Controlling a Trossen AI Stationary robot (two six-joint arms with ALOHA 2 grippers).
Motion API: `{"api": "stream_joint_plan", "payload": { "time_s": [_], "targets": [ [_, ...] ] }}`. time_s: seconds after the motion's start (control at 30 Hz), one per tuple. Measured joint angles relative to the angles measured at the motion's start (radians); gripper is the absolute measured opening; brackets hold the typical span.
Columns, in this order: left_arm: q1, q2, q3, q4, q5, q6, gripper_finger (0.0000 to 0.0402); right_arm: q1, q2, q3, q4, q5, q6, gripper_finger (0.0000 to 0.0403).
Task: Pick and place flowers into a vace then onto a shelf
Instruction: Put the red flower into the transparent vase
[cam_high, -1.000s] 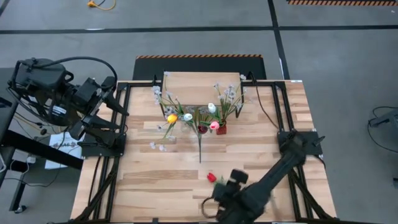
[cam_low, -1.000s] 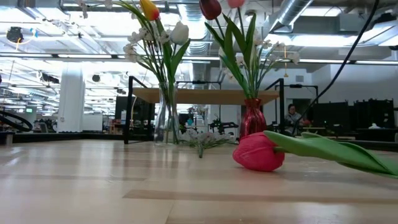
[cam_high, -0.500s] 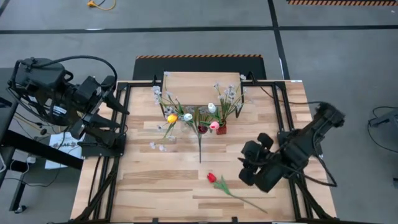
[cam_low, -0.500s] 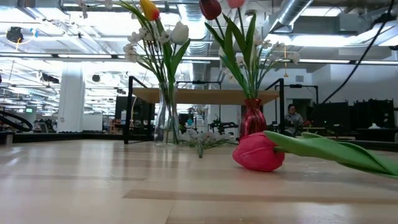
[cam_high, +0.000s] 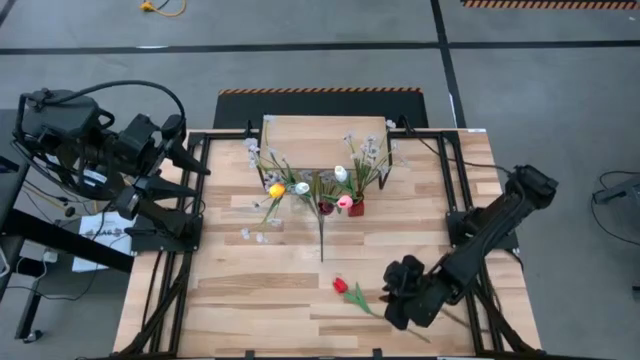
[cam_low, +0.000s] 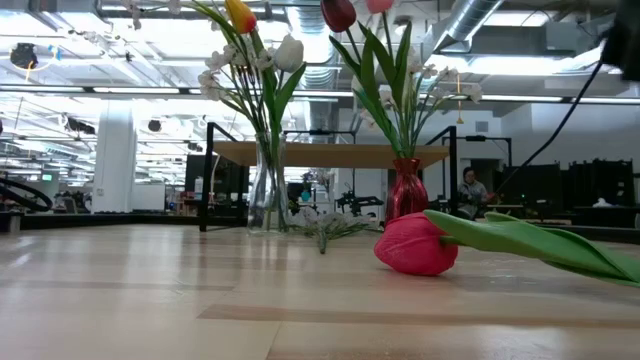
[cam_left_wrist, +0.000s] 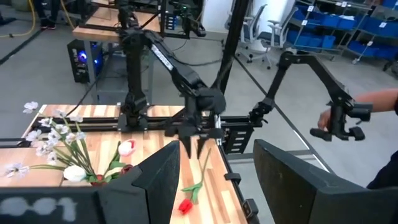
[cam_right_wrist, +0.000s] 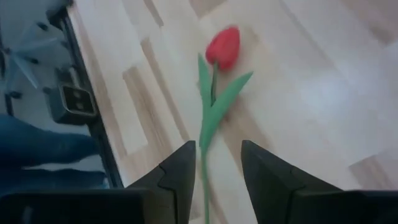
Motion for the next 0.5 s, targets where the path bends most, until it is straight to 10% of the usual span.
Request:
{"api": "stream_joint_plan", "payload": {
  "time_s": [0.5],
  "targets": [
    [0.000,0.058,0.000,-0.277,0.079,0.102,0.0193,-0.010,0.221,0.002,0.221,-0.177,0.051,0.0125]
  ]
}}
